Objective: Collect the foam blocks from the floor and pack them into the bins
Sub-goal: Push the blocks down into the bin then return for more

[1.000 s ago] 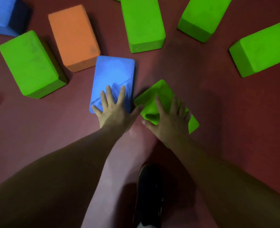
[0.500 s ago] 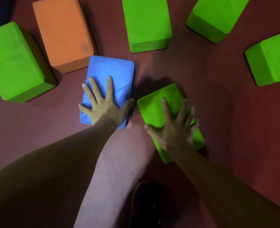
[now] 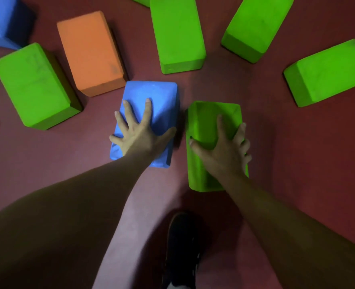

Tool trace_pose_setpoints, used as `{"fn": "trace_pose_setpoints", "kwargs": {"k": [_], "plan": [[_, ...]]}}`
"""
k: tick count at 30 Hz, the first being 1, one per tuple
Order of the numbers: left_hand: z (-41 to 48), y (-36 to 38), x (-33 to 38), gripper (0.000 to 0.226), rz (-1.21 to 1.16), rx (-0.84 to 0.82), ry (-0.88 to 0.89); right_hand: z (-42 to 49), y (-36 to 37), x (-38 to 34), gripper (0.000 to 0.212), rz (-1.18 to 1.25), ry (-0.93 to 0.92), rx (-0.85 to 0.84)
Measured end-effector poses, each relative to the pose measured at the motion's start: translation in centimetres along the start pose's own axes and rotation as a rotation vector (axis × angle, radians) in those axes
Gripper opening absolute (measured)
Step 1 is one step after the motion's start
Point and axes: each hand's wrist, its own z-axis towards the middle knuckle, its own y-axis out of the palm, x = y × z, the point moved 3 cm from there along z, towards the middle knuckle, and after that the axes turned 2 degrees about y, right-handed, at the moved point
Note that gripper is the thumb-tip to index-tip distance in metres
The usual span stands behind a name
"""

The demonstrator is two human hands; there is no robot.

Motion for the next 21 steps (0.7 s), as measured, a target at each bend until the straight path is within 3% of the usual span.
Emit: {"fn": "trace_pose_setpoints", "kwargs": {"k": [5,11,16,21], "plan": [[-7.1,-6.6,2.6,0.100,-0.049,-0.039,0.133,-8.1,-6.2,1.3,0.107,0.247,0.128,-0.016],[-17.5,-13.3,7.5,0.100,0.019,-0.046,0.334,-19.6,-13.2,6.7,0.109,0.441,0.262,0.107],[-27.6,-14.7,13.1,0.101,0.116,-0.080,0.556,-29.1,-17.4,15.2,0.107,0.517,0.450,0.243],[-41.2,-11.2,19.0,0.100,0.188,-0.145,0.739,-40.6,-19.6,27.2,0.107,0.543,0.666,0.334]]}}
